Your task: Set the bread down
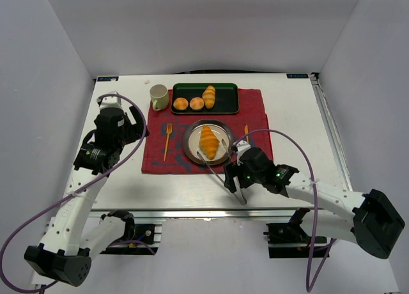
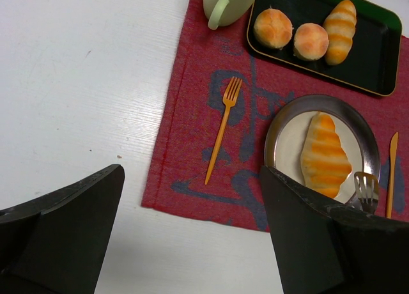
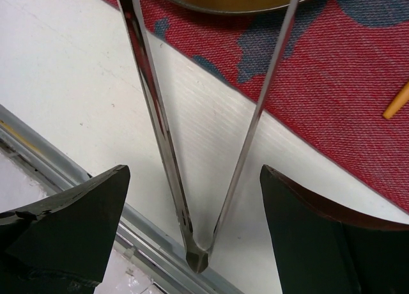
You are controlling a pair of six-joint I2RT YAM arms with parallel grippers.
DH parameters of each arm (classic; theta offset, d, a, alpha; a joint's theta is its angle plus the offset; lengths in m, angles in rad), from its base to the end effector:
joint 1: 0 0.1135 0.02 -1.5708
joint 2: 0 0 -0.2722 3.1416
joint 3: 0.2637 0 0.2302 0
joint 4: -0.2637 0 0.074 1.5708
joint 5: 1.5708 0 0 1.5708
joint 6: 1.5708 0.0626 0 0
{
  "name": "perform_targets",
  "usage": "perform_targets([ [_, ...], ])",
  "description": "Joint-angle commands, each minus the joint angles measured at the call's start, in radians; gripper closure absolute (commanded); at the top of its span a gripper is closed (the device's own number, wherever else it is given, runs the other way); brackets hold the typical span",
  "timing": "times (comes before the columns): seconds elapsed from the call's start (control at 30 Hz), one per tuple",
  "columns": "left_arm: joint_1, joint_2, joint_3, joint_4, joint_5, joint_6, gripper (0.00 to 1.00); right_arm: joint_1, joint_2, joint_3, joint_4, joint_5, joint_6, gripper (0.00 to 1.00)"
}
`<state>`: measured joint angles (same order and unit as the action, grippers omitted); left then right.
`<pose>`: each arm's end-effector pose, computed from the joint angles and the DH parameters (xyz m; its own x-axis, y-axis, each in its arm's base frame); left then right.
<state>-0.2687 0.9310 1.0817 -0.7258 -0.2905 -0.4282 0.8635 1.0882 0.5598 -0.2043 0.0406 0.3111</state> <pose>0.1789 -0.0307 0.3517 -0.4865 -0.2787 -0.8281 -0.1972 0.9583 -0.2067 0.1432 0.1636 0.2031 -0.6403 -0.2783 -0.7160 -0.5713 0.7956 0.2017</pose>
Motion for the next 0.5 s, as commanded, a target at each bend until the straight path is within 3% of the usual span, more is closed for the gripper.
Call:
perform_targets([
  [0.0,-0.001,-0.02,0.024,0.005,0.001,-0.007,0.02,0.023,0.025,-0.008,0.069,0.004,0.002,0.11],
  [0.47,-0.001,-0.017,0.023,0.002,-0.002,-0.004,0.02,0.074,0.167,-0.009,0.137,0.153,0.045,0.11],
])
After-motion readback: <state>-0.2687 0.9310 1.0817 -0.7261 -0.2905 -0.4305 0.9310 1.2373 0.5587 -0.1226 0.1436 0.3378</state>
